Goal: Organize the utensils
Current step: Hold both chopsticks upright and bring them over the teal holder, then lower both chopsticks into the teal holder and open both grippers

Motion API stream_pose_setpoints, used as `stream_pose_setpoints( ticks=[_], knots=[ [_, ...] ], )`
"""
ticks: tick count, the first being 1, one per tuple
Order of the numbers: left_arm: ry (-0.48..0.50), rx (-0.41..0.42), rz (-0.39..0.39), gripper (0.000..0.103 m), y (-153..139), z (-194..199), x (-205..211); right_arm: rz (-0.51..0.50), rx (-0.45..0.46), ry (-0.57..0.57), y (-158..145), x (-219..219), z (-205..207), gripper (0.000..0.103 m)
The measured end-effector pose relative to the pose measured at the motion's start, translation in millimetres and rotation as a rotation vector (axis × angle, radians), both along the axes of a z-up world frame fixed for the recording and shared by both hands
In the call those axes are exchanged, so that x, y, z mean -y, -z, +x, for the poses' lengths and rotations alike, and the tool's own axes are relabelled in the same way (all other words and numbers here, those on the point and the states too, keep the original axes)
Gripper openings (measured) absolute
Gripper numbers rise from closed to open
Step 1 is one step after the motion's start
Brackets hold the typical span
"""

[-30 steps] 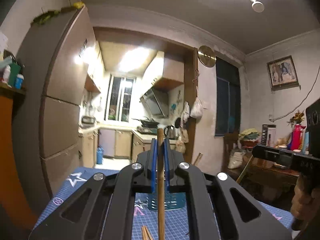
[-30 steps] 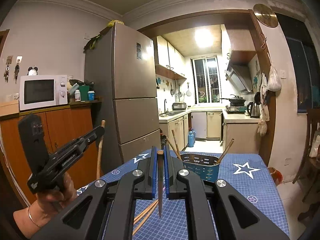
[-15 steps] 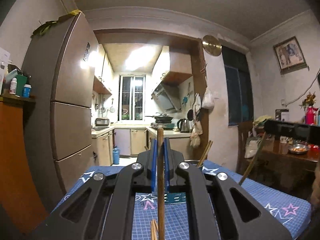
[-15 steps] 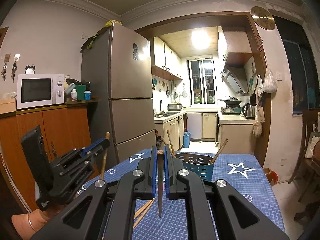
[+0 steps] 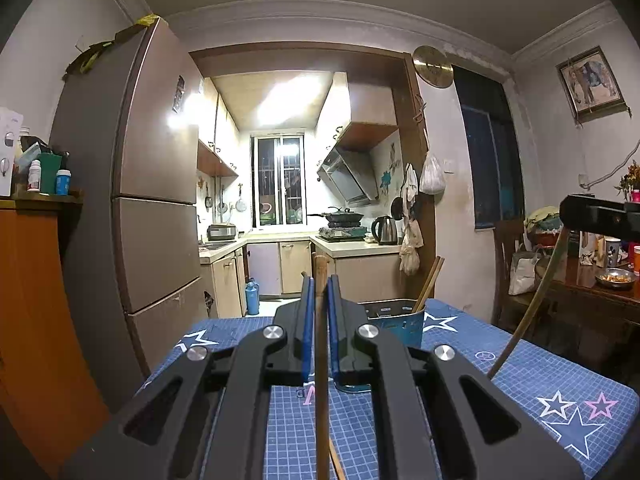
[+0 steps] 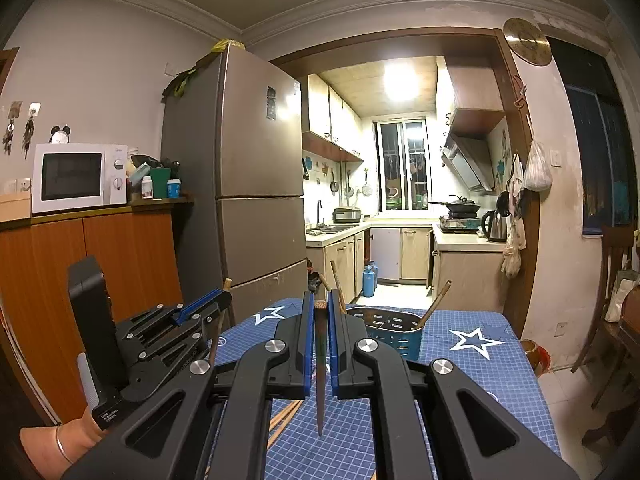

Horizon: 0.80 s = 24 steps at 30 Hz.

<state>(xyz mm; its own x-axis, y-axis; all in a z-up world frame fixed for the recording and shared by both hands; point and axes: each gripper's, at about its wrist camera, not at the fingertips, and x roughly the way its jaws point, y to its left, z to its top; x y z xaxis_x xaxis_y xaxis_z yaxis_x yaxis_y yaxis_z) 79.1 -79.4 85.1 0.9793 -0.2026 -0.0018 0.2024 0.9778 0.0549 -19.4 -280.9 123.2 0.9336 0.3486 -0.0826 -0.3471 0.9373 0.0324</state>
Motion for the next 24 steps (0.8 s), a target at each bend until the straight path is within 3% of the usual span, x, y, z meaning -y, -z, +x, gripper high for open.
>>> stream_pose_setpoints(
  ticks=[14,19,24],
  knots=[
    [0.018,-0.027,0.015,0.005,-1.1,14.5,7.1,-0.013,-0.001,0.013,-4.0,3.8,12.8,0.008],
    [0.087,0.003,-0.049,0.005,-37.2,42.1,11.4,-0.002,0.064,0.056,-35.2,14.4,38.4,0.008],
    [0.167,0.029,-0.193,0.005,-91.6,101.8,22.0,0.04,0.132,0.12,-72.6,29.9,81.7,0.008]
  ],
)
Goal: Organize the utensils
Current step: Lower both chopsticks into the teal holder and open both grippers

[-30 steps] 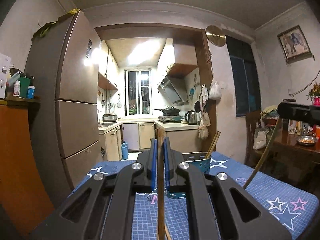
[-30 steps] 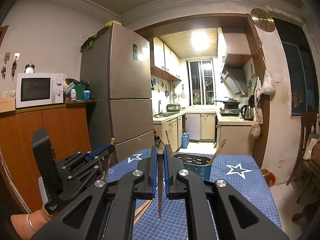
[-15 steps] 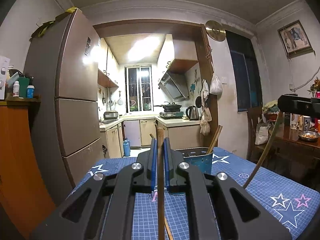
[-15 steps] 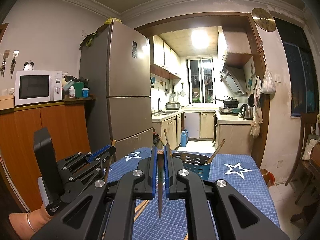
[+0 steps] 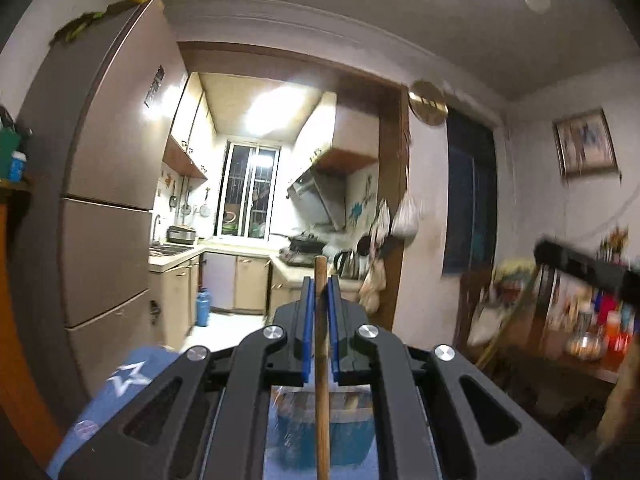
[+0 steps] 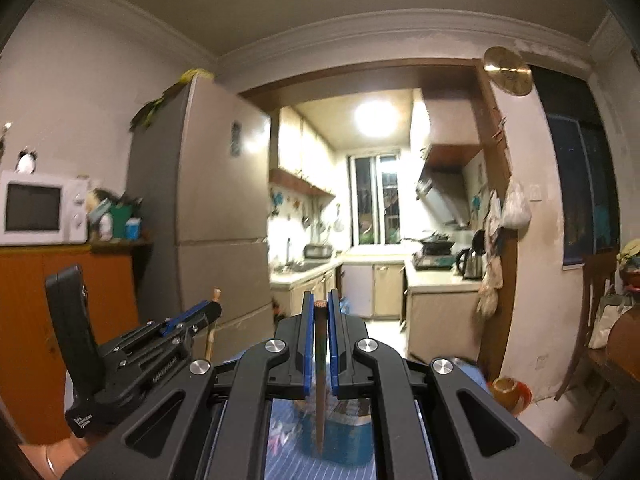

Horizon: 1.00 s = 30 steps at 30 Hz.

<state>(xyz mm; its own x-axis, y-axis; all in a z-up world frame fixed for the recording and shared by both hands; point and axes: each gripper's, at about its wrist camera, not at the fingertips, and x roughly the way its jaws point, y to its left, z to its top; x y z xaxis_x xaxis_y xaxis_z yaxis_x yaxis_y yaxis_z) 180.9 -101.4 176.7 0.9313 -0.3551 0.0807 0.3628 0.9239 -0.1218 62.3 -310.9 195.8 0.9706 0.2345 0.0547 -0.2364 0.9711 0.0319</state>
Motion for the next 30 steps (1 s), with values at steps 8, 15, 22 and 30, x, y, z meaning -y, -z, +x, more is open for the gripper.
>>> stream_pose_setpoints(
  ticks=[8,15,22,30],
  knots=[
    [-0.026,0.112,-0.125,0.005,-27.2,61.2,14.2,0.05,0.02,0.059,-18.7,17.1,69.1,0.008],
    [-0.169,0.192,-0.09,0.005,-8.4,92.6,39.0,0.089,-0.054,0.087,-0.1,30.5,126.8,0.008],
    [-0.241,0.246,-0.011,0.005,15.9,107.8,70.3,0.114,-0.106,0.072,22.4,33.4,155.0,0.008],
    [-0.224,0.157,0.057,0.005,40.9,137.3,81.5,0.09,-0.177,0.063,49.5,25.0,176.4,0.008]
  ],
)
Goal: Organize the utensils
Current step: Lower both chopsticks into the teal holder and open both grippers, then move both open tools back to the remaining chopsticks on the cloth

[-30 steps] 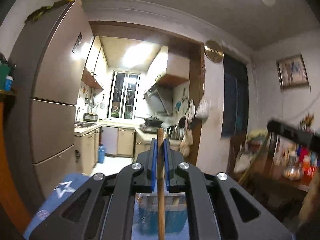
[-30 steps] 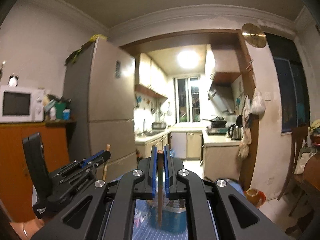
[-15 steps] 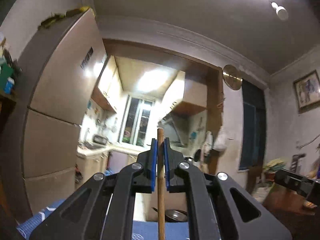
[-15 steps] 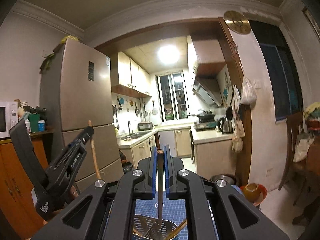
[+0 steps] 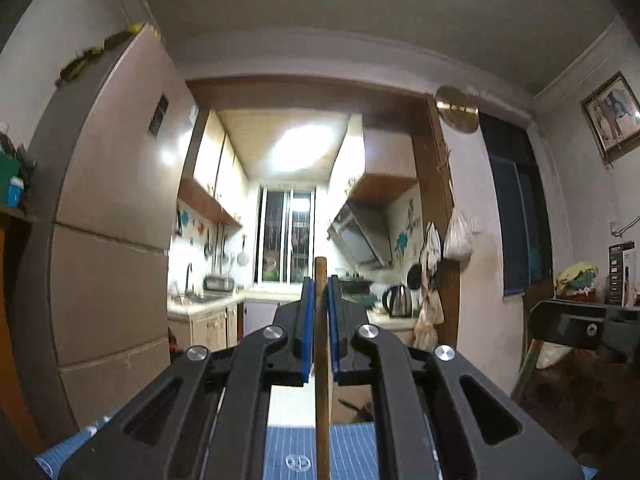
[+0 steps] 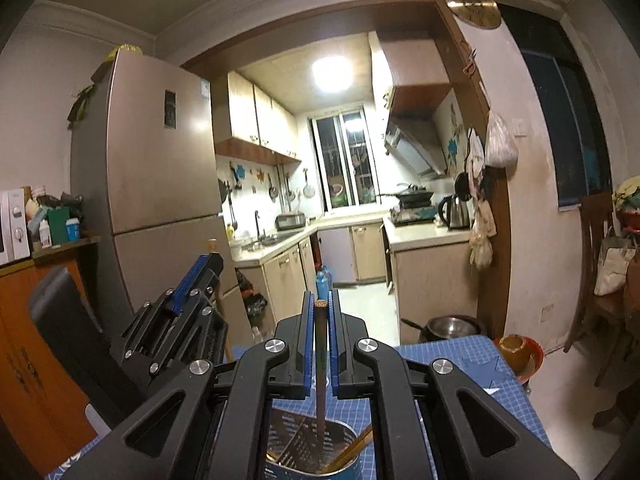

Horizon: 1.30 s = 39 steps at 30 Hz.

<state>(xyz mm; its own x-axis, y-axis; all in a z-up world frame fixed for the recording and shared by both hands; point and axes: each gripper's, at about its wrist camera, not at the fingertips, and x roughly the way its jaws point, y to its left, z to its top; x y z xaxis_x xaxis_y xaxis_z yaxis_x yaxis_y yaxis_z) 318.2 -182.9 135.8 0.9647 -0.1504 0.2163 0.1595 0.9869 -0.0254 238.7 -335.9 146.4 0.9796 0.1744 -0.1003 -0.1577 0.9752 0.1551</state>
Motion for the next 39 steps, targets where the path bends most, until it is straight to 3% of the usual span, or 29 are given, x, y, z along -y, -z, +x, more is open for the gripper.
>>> stream_pose_setpoints(
  ticks=[7,11,21,27,29,31,32,35,39],
  knots=[
    [0.002,-0.121,-0.085,0.006,15.6,13.8,-24.3,-0.037,-0.053,-0.003,17.2,-11.5,10.7,0.01],
    [-0.009,-0.149,-0.094,0.008,22.5,14.2,-32.1,-0.043,-0.062,0.012,19.2,-14.8,10.6,0.027],
    [-0.003,-0.068,-0.121,0.008,1.5,-25.9,-55.2,-0.056,-0.107,0.063,26.1,-11.9,11.3,0.027],
    [0.062,-0.024,-0.221,0.008,-17.5,-86.3,-95.9,-0.087,-0.089,0.072,29.3,-11.8,-12.2,0.027],
    [0.076,-0.014,-0.222,0.02,-17.4,-108.5,-109.3,-0.096,-0.076,0.065,31.4,-10.3,-28.0,0.028],
    [0.059,-0.032,-0.193,0.055,-14.0,-133.4,-124.3,-0.098,-0.074,0.053,34.7,-7.6,-44.5,0.036],
    [0.063,-0.05,-0.177,0.06,-11.6,-142.4,-130.4,-0.091,-0.075,0.039,38.1,-5.2,-56.2,0.044],
    [0.094,-0.132,-0.063,0.06,1.9,-171.8,-147.6,-0.092,-0.094,0.006,53.9,0.7,-94.9,0.069],
    [0.172,-0.312,0.118,0.06,40.3,-210.5,-167.1,-0.119,-0.179,-0.071,86.5,6.7,-146.8,0.069]
  ],
)
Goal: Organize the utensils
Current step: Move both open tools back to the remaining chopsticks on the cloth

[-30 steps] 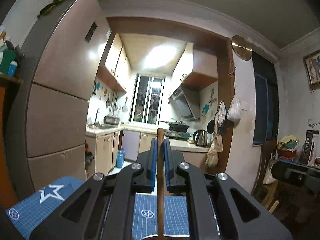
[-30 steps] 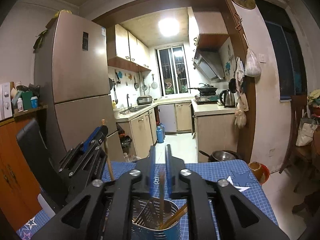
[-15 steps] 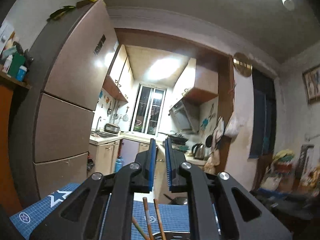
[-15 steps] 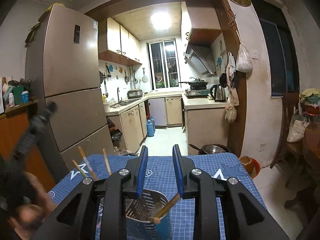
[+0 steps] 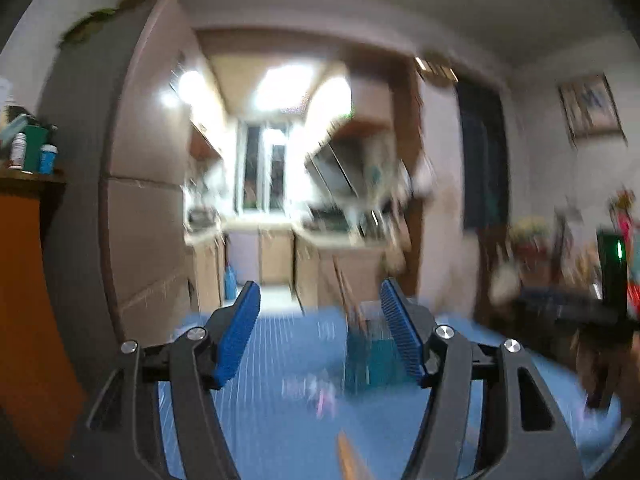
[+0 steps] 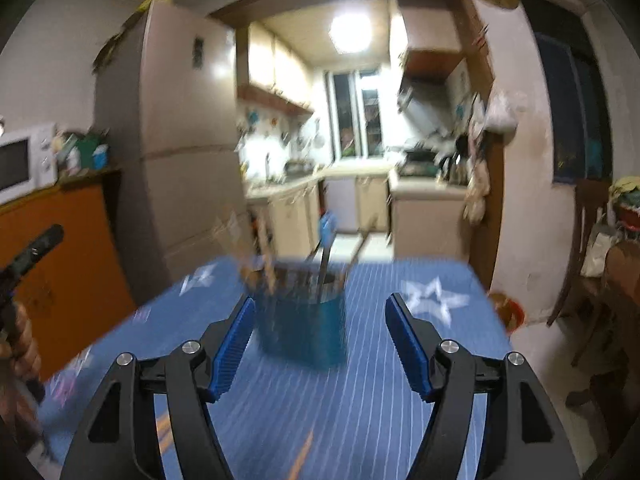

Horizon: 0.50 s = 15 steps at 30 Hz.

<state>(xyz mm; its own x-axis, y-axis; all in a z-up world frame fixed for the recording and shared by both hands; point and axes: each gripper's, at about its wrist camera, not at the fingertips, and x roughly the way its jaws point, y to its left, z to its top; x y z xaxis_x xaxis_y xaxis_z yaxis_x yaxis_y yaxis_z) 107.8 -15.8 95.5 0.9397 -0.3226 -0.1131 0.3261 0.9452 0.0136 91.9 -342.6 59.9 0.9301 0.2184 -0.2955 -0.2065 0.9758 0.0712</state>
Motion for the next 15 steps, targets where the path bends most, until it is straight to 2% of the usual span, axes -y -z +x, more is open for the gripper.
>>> stream_pose_setpoints(
  ticks=[2,5,7,8,10,11,12,14,15],
  knots=[
    [0.05,-0.098,0.074,0.06,22.8,-10.8,-2.2,-0.033,-0.041,-0.023,22.5,-0.3,-32.7,0.069],
    [0.093,-0.247,0.14,0.06,71.3,-31.6,-1.8,-0.057,-0.092,-0.009,48.6,-2.3,-70.3,0.069],
    [0.081,-0.334,0.18,0.06,102.3,-41.8,1.8,-0.055,-0.16,-0.006,72.7,-5.6,-93.3,0.069],
    [0.09,-0.362,0.184,0.059,113.0,-45.3,2.5,-0.06,-0.18,0.002,79.9,-8.4,-98.0,0.069],
    [0.12,-0.426,0.187,0.051,131.6,-53.8,4.5,-0.085,-0.211,0.014,99.4,-18.8,-121.8,0.069],
    [0.134,-0.447,0.193,0.05,138.9,-57.5,6.3,-0.083,-0.221,0.007,106.5,-23.7,-133.1,0.068],
    [0.142,-0.469,0.199,0.05,146.4,-60.5,7.6,-0.076,-0.232,0.003,111.7,-26.5,-140.8,0.067],
    [0.14,-0.499,0.212,0.046,156.6,-64.8,7.2,-0.078,-0.266,-0.029,122.4,-38.5,-153.9,0.054],
    [0.14,-0.51,0.214,0.046,161.9,-65.8,5.4,-0.087,-0.274,-0.04,125.5,-43.4,-156.7,0.051]
  ],
)
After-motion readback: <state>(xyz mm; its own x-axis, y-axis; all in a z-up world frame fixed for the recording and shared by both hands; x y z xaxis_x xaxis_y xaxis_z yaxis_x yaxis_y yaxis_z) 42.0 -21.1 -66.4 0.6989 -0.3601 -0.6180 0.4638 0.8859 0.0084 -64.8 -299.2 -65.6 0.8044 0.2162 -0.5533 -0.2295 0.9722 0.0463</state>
